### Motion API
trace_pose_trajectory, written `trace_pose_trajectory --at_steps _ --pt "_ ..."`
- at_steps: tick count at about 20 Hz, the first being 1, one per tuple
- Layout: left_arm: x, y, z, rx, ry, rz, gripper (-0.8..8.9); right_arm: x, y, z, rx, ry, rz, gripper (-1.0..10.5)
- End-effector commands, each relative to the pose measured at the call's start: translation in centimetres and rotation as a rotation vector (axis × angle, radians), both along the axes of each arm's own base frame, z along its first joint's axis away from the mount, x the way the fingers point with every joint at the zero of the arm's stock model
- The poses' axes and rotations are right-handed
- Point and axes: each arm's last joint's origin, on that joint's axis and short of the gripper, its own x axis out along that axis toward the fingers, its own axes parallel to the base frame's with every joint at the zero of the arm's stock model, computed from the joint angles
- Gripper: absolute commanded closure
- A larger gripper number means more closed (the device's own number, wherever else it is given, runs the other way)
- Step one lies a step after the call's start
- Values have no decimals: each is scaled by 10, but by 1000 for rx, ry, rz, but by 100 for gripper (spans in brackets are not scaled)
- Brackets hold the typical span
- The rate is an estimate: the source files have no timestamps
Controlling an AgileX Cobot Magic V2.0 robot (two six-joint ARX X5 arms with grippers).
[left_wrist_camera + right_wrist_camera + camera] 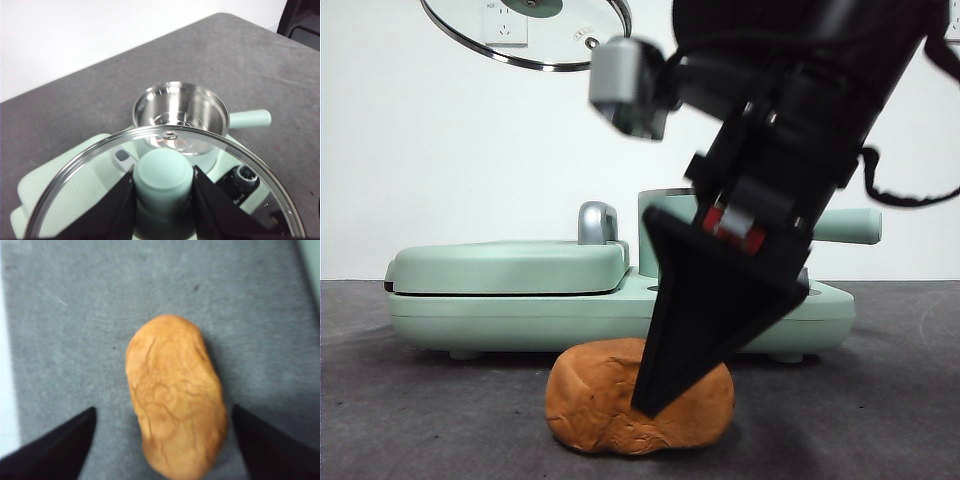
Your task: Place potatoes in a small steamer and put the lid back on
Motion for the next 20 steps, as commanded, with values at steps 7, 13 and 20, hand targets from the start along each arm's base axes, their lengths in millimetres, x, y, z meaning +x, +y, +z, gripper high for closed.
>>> trace_pose_trajectory --at_steps 7,13,20 --pt "1 1 11 -40 -52 8 804 -8 -17 28 -39 -18 -160 739" --pt "1 1 11 -40 -51 8 804 -16 -64 80 33 44 -568 739" --pt "1 2 10 -34 -42 8 804 14 -85 154 40 49 -730 738"
